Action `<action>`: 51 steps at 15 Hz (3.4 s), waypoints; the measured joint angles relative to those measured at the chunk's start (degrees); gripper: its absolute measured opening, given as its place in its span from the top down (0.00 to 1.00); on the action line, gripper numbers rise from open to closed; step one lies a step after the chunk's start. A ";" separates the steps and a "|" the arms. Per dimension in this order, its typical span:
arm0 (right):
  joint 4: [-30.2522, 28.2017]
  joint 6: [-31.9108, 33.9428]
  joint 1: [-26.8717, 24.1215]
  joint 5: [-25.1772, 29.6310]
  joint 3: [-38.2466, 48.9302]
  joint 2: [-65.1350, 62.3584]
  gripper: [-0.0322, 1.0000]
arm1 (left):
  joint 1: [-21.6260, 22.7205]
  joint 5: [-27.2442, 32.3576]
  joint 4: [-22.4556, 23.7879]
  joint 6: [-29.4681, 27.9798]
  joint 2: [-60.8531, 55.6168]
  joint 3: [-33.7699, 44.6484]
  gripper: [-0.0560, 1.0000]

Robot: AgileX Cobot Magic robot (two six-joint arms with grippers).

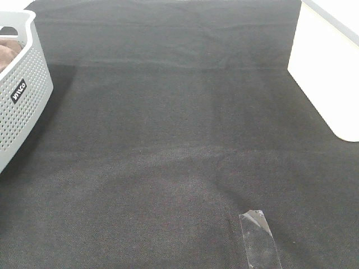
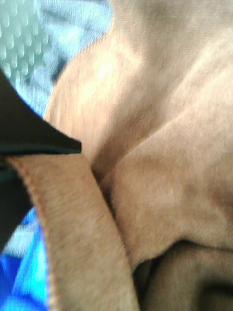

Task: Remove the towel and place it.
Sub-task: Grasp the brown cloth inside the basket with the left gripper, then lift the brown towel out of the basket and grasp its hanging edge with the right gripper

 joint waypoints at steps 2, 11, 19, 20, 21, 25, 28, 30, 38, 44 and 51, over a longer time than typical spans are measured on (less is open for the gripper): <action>0.00 0.00 0.00 0.00 0.00 0.00 0.18 | 0.00 0.80 0.00 -1.60 -0.11 0.00 0.95; 0.00 0.00 0.00 0.00 0.00 0.00 0.18 | -5.90 2.86 -7.05 -10.43 -15.70 0.00 0.95; 0.34 0.00 0.00 0.00 0.00 0.00 0.18 | -14.95 5.33 -10.20 -18.68 -29.56 0.00 0.95; 0.97 0.00 0.00 0.00 0.00 0.00 0.18 | -16.39 5.33 -10.20 -19.60 -31.17 0.00 0.95; 1.95 -0.06 0.00 -0.06 0.00 0.80 0.18 | -17.82 5.21 -10.20 -20.40 -32.49 0.00 0.95; 19.31 -17.82 0.00 -13.35 -1.26 12.43 0.18 | -25.84 3.90 -9.28 -29.16 -34.89 -3.44 0.95; 41.94 -43.09 0.00 -19.19 -1.26 25.27 0.18 | -32.14 2.81 -8.08 -36.33 -35.07 -5.73 0.95; 57.98 -62.22 0.00 -18.56 -1.26 35.41 0.18 | -36.90 1.38 -8.02 -39.48 -35.07 -5.73 0.95; 91.90 -113.50 0.00 -5.73 -2.18 73.28 0.18 | -51.05 0.57 -8.02 -37.07 -35.07 -5.73 0.95; 93.85 -118.32 7.45 3.09 -13.69 90.18 0.18 | -52.20 -2.52 -8.48 -36.96 -35.07 -5.73 0.95; 91.21 -114.42 13.87 0.23 -23.26 97.52 0.18 | -52.20 -5.10 -10.49 -36.96 -35.07 -5.73 0.95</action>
